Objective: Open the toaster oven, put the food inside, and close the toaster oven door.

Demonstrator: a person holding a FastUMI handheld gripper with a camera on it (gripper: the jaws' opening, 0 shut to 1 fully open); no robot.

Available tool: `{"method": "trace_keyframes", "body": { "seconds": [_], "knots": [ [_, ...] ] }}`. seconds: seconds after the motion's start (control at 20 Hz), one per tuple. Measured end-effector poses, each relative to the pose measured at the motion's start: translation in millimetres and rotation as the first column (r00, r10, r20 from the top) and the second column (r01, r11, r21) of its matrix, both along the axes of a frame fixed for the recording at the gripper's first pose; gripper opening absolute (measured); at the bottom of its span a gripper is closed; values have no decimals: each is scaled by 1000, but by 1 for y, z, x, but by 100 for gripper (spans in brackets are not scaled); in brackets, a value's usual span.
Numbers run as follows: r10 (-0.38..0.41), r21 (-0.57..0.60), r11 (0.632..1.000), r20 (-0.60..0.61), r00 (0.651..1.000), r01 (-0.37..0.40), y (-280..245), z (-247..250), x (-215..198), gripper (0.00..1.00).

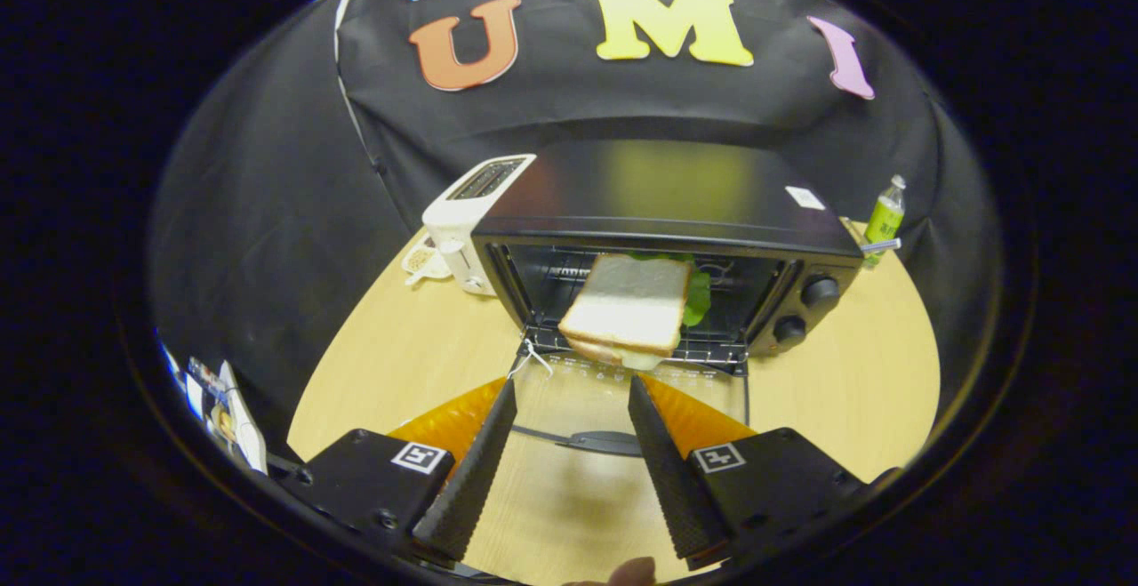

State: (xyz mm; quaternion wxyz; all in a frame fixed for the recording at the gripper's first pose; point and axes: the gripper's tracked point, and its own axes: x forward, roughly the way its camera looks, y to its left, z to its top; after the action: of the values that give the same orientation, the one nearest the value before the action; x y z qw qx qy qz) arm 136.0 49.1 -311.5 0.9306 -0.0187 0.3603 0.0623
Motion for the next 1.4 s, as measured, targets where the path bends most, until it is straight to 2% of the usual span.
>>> {"method": "trace_keyframes", "body": {
  "seconds": [0.25, 0.4, 0.55, 0.8, 0.95, 1.1, 1.3, 1.4],
  "knots": [
    [39, -68, 997, 84, 996, -33, -16, 14, -33, 86],
    [31, -75, 997, 76, 997, -26, -29, -6, -47, 86],
    [-15, -72, 997, 39, 999, 18, -46, -36, -53, 86],
    [-83, -61, 995, -43, 996, 80, -70, -91, -50, 86],
    [-124, -29, 992, -91, 988, 122, -70, -123, -46, 86],
    [-141, -49, 989, -105, 985, 136, -67, -147, -38, 86],
    [-131, -72, 990, -99, 986, 125, -60, -161, -27, 86],
    [-161, -93, 984, -91, 983, 153, -64, -164, -21, 86]
  ]
}}
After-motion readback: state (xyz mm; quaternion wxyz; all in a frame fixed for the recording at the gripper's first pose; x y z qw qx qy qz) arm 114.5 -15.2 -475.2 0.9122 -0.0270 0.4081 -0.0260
